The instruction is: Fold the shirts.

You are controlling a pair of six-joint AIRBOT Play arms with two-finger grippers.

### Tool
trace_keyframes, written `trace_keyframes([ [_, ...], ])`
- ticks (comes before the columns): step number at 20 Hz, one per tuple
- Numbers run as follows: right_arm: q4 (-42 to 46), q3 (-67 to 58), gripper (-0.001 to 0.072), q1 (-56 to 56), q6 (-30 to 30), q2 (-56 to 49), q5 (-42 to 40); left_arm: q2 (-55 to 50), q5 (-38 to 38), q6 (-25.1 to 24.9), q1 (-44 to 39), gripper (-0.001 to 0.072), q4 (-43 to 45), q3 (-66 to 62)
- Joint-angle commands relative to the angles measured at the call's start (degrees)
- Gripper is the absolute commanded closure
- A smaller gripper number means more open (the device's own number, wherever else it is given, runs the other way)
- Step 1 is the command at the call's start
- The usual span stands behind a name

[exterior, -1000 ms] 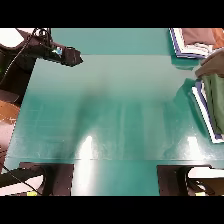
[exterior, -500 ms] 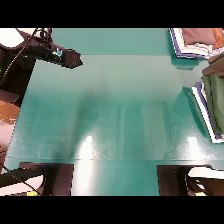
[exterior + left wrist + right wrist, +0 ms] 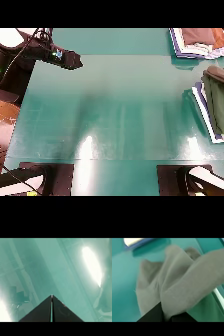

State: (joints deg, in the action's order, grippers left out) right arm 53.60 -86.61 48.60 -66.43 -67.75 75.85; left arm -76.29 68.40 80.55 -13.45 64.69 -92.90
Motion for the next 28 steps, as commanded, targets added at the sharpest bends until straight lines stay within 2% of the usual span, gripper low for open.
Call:
trace_keyframes([
  [1,11.2,8.6,0.0694,2.8,0.0,5.1,1.8,0.0,0.1,-0.1,0.0,0.0673,0.0,0.0],
  [6,17.0,18.2,0.0676,7.2,-0.3,8.9,2.8,0.0,0.1,-0.5,0.0,0.0673,0.0,0.0],
  [8,17.1,20.6,0.0427,9.0,-0.5,9.4,2.9,0.0,0.0,-1.1,0.0,0.0673,0.0,0.0],
  [9,17.1,21.1,0.0345,9.7,-0.6,9.3,3.3,0.0,0.0,-1.1,0.0,0.0673,0.0,0.0],
  [10,17.0,21.1,0.0326,10.2,-0.6,9.3,3.5,0.0,0.0,-1.1,0.0,0.0673,0.0,0.0],
  [13,16.3,18.8,0.0326,10.1,-0.7,9.3,3.5,0.0,0.0,-1.1,0.0,0.0673,0.0,0.0],
  [14,15.9,17.6,0.0326,9.6,-2.5,9.3,3.3,0.0,-0.1,-1.1,0.0,0.0673,0.0,0.0],
  [17,5.3,14.7,0.0327,6.0,-8.6,9.3,3.0,0.0,-1.7,-1.0,0.0,0.0673,0.0,0.0],
  [20,-8.0,14.2,0.0327,-3.5,-9.6,9.3,3.6,0.0,-0.8,-1.0,0.0,0.0673,-0.5,0.0],
  [23,-8.4,14.2,0.0338,-18.0,-9.6,9.3,1.6,0.0,-2.6,-1.0,0.0,0.0673,-0.5,0.0],
  [26,-8.4,14.2,0.0464,-30.8,-9.5,9.3,-3.0,0.0,-4.3,-1.0,0.0,0.0673,-0.5,0.0],
  [28,-8.4,14.2,0.0606,-37.6,-8.6,9.3,-6.6,0.0,-5.9,-1.0,0.0,0.0673,-0.5,0.0],
])
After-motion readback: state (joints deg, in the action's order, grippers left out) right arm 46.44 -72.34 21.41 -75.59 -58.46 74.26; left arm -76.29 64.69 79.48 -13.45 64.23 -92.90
